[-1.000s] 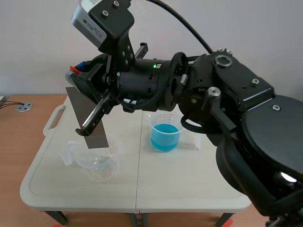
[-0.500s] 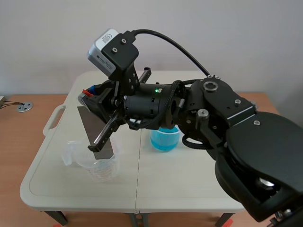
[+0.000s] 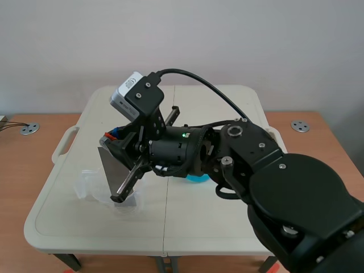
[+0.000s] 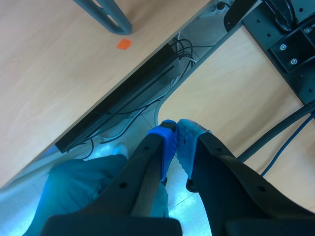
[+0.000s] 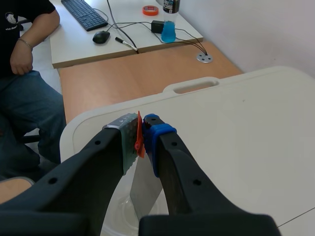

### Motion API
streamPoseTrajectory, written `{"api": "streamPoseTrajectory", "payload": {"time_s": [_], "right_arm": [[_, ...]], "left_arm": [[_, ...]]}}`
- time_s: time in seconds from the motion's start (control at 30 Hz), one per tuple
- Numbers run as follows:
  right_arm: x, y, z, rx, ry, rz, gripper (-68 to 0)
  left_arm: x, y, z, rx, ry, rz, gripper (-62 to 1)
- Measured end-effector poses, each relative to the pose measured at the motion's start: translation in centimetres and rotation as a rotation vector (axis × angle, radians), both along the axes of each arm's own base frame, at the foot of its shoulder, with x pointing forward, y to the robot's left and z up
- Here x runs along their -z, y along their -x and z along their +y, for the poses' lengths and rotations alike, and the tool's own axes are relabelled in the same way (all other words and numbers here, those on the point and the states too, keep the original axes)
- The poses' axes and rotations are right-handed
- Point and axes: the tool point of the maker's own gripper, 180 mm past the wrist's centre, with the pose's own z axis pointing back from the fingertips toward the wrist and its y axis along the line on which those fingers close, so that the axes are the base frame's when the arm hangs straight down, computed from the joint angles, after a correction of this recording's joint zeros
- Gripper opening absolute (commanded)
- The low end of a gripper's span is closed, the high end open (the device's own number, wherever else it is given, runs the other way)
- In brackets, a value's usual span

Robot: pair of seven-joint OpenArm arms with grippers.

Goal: Hold the metal plate by the orange handle, dip it into the blue solution, take it out and point at it, then put the plate back in the beaker on the left.
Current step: 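Put the plate into the left beaker, then return to the home posture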

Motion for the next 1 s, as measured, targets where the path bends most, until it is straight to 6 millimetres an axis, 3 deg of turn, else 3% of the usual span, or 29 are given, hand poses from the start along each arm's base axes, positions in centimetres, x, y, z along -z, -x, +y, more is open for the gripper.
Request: {"api": "streamPoseTrajectory", "payload": {"time_s": [0.27,0.53,0.67,0.77,0.9,0.93,1.0], "right_arm": [[0.4,-0.1,-0.1,0.004,-0.002,0.011,-64.6],[1.0,0.0,-0.2,-0.002,0.039,-0.007,-52.7],[1.0,0.0,-0.2,-0.003,0.041,-0.007,-38.9],[0.9,0.0,-0.1,-0.003,0.038,-0.010,-26.2],[0.0,0.1,0.0,-0.008,-0.011,-0.032,-18.2],[-0.3,0.1,0.0,-0.009,-0.023,-0.037,-16.0],[-0.5,0.1,0.1,-0.010,-0.036,-0.042,-10.2]], "left_arm": [[0.0,0.0,0.0,0.000,0.000,0.000,-59.6],[0.1,0.2,0.1,0.020,-0.016,0.006,-59.6],[0.1,0.2,0.1,0.020,-0.016,0.005,-58.4],[0.1,0.2,0.1,0.020,-0.016,0.006,-46.3],[0.1,0.2,0.1,0.020,-0.016,0.005,-11.9],[0.1,0.2,0.1,0.020,-0.016,0.005,-6.2],[0.2,0.2,0.1,0.026,-0.021,0.008,-3.4]]}}
